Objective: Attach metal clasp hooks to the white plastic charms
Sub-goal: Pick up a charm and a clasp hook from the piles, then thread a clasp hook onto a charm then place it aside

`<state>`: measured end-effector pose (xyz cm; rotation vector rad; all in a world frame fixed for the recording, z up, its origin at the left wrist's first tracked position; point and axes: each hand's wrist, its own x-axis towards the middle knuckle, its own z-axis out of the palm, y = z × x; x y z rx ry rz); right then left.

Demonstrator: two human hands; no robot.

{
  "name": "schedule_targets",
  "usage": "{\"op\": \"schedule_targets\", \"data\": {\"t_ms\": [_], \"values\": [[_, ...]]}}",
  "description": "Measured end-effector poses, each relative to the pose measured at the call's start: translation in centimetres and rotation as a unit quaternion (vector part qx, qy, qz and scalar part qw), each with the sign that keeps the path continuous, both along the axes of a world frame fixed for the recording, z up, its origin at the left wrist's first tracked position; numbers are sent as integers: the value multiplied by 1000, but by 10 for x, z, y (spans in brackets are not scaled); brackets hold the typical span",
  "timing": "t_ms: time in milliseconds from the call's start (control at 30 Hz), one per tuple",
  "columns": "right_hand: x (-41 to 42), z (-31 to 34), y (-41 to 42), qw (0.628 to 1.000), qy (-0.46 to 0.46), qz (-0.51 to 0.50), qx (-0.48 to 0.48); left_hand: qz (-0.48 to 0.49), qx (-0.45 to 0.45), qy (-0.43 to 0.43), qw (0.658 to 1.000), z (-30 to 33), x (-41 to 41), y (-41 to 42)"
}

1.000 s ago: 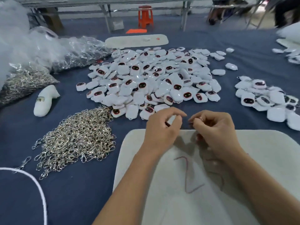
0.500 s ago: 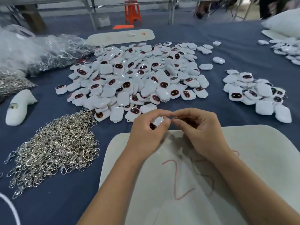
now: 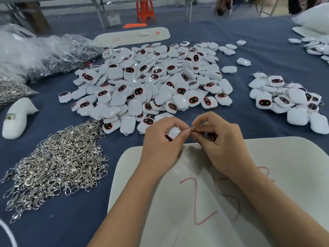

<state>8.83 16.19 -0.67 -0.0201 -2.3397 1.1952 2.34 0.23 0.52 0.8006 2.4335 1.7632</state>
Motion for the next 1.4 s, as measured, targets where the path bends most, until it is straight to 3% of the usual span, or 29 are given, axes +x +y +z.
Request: {"op": "schedule_targets", "data": {"t_ms": [267,467,533,633,700,1033,1167,1267,1400], "values": [[1,3,4,998,-8,17,-59,4,11,116,993,-6,-2,3],[5,6,4,996,15,25,-80,-25,100,5,995,-5,1,6],[5,6,4,998,36,13,-48,-17,90,20,996,-4,3,6],[4,6,3,998,56,9,22,14,19,153,988,-4,5,4],[4,6,2,996,62,-1,66,34,-14,198,980,-4,6,3],[0,7,2,976,76,4,203,48,-71,266,960,-3,3,-2],[1,5,3,987,60,1,151,54,-77,255,962,-4,1,-1],[3,3,5,995,23,-32,87,46,-3,197,979,-2,0,1],[4,7,8,1000,23,4,-9,34,90,116,989,0,-1,3]]}}
